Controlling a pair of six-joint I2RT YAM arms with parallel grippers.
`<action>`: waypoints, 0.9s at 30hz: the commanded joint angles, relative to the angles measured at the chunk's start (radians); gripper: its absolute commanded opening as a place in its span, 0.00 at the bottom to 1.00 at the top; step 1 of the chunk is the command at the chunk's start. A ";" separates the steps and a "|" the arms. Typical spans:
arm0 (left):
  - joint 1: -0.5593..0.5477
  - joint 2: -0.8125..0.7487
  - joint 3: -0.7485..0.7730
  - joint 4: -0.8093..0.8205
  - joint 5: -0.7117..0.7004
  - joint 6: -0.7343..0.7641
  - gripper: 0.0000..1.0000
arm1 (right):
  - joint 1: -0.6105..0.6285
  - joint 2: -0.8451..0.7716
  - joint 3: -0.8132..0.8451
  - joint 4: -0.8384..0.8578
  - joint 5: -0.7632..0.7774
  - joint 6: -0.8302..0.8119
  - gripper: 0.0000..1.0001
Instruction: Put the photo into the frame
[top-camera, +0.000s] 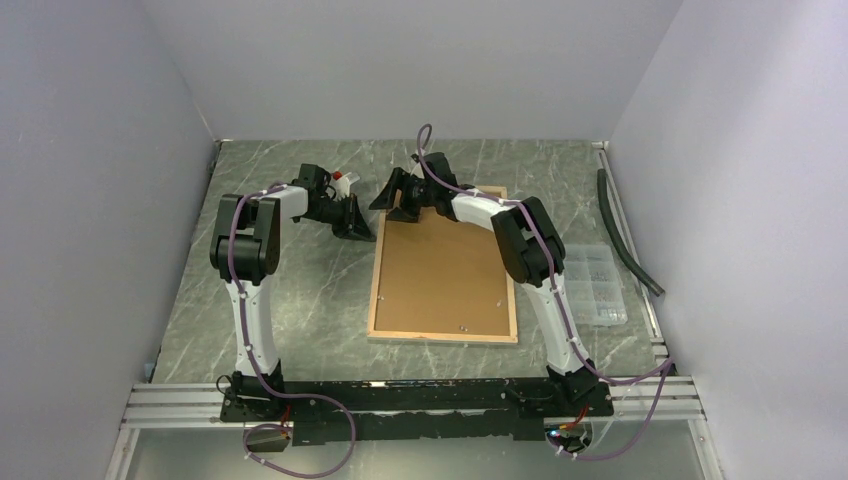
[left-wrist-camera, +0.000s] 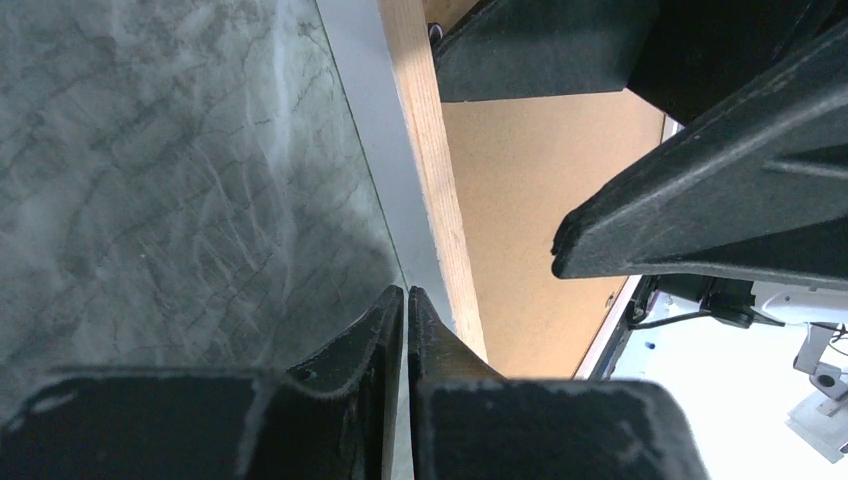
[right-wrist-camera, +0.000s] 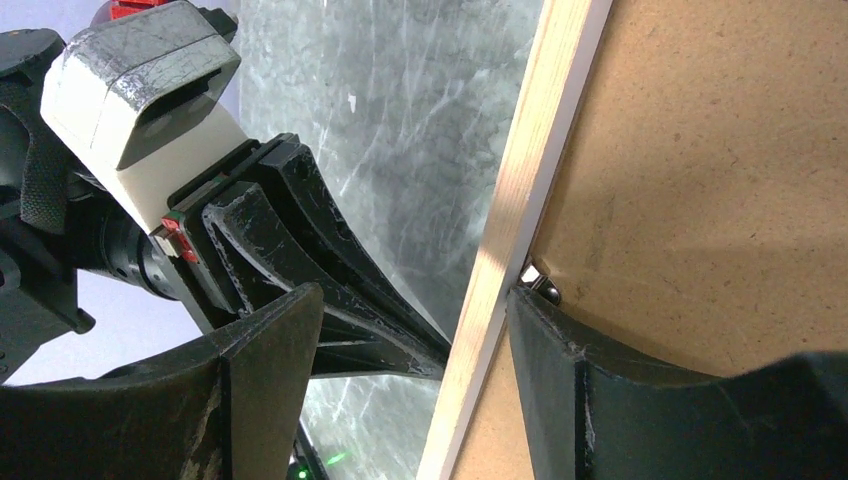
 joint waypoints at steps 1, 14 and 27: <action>-0.003 -0.046 -0.002 -0.011 0.031 0.031 0.11 | 0.002 0.012 0.027 0.014 -0.011 0.006 0.71; -0.040 -0.166 -0.065 -0.160 -0.147 0.287 0.12 | -0.222 -0.437 -0.260 -0.136 0.094 -0.146 0.98; -0.172 -0.320 -0.247 -0.216 -0.345 0.484 0.12 | -0.514 -0.583 -0.498 -0.278 0.446 -0.221 1.00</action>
